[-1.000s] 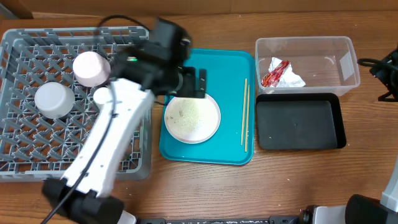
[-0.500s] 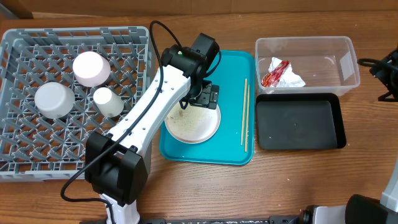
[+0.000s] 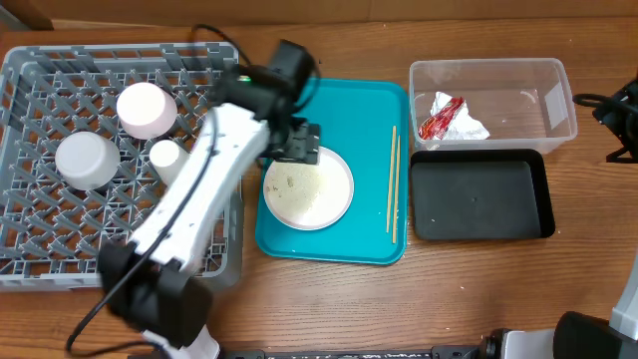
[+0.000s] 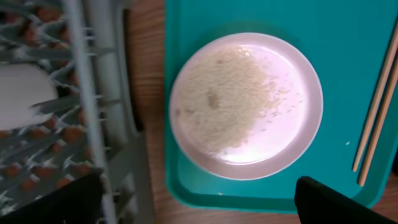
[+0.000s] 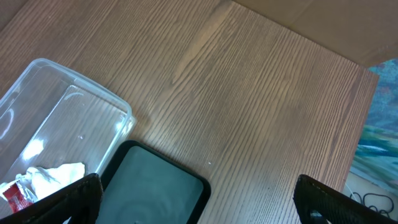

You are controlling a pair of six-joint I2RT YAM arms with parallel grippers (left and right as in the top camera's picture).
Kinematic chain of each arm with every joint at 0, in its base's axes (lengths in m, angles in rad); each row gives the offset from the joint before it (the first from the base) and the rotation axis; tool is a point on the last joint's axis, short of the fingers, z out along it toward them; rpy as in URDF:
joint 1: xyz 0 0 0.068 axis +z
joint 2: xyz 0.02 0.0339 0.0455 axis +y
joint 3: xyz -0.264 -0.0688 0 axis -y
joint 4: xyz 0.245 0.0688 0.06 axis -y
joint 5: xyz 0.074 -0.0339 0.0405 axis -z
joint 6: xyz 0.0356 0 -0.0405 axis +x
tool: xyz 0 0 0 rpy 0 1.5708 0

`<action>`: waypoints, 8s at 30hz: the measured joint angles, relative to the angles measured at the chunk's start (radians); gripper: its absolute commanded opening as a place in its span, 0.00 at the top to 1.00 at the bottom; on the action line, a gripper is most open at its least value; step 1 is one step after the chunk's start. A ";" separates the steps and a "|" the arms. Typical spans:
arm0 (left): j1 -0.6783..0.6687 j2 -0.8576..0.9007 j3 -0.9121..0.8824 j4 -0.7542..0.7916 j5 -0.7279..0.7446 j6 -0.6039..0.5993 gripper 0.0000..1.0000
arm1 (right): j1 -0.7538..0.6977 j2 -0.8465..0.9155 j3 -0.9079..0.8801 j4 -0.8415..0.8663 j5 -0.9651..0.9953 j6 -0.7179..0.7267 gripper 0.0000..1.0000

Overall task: Sort waste into correct bins and load items into the dishwasher
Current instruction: 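Move the left gripper right over the white plate of rice, then retract the left gripper back over the dish rack, then move the right gripper left from the bin toward the rice plate, then lower the right gripper onto the rim of the rice plate, then close the right gripper on the plate's near rim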

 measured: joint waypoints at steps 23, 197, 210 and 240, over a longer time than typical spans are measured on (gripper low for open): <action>0.286 -0.172 0.000 -0.086 0.026 -0.051 0.00 | 0.000 0.000 0.000 0.000 0.000 0.000 0.00; 0.286 -0.171 0.000 -0.031 0.039 -0.101 0.00 | 1.143 0.365 -0.392 0.739 -0.519 -0.227 0.32; 0.286 -0.171 0.000 -0.031 0.039 -0.101 0.00 | 1.137 0.366 -0.519 0.824 -0.521 -0.181 0.31; 0.286 -0.171 0.000 -0.031 0.039 -0.101 0.00 | 1.140 0.371 -0.622 0.802 -0.499 -0.343 0.61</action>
